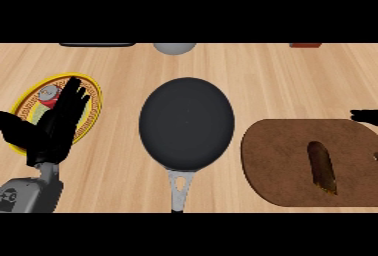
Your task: Pick the sweet potato from the cutting board and place it in the pan
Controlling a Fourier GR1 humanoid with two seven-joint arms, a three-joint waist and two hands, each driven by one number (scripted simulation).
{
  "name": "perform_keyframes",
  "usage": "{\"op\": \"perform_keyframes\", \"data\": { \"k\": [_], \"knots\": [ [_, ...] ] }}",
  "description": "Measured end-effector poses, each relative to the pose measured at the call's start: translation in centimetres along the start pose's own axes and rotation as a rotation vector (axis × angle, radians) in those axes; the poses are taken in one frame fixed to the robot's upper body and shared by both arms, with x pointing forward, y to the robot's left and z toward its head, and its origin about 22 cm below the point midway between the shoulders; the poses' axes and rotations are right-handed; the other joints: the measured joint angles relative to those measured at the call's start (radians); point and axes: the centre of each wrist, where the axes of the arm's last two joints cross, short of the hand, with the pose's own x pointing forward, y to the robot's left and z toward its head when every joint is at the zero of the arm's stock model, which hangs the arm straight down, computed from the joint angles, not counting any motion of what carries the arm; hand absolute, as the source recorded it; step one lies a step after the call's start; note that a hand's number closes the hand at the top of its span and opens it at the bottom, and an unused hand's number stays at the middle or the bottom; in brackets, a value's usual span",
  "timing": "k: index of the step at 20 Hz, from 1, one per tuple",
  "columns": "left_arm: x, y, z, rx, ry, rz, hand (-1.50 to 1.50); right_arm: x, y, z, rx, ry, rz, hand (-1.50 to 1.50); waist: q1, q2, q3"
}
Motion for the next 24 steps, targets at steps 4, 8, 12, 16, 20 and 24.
{"op": "perform_keyframes", "data": {
  "k": [4,8,12,16,20,24],
  "knots": [
    [0.0,0.4,-0.2,0.012,0.002,0.000,0.00,1.5,0.3,0.1,0.034,0.016,0.096,-1.50,-0.007,-0.002,0.000],
    [0.0,0.4,0.1,0.016,0.001,-0.004,0.00,3.6,1.2,0.0,0.029,0.056,0.191,-1.50,-0.012,-0.003,0.000],
    [0.0,0.4,0.2,0.009,0.000,-0.005,0.00,5.5,1.6,-0.3,0.009,0.075,0.215,-1.50,-0.011,-0.003,0.000],
    [-0.2,0.5,0.4,0.010,0.003,-0.005,0.00,6.4,1.7,-1.0,-0.012,0.067,0.203,-1.50,-0.007,-0.002,0.000],
    [-0.7,0.0,0.6,0.011,0.000,-0.001,0.00,7.4,2.8,-2.1,0.003,0.089,0.212,-1.50,-0.006,-0.002,0.000],
    [-0.7,0.3,0.4,0.006,0.001,0.002,0.00,7.6,2.9,-3.7,0.013,0.136,0.221,-1.50,-0.003,-0.001,0.000]
  ]
}}
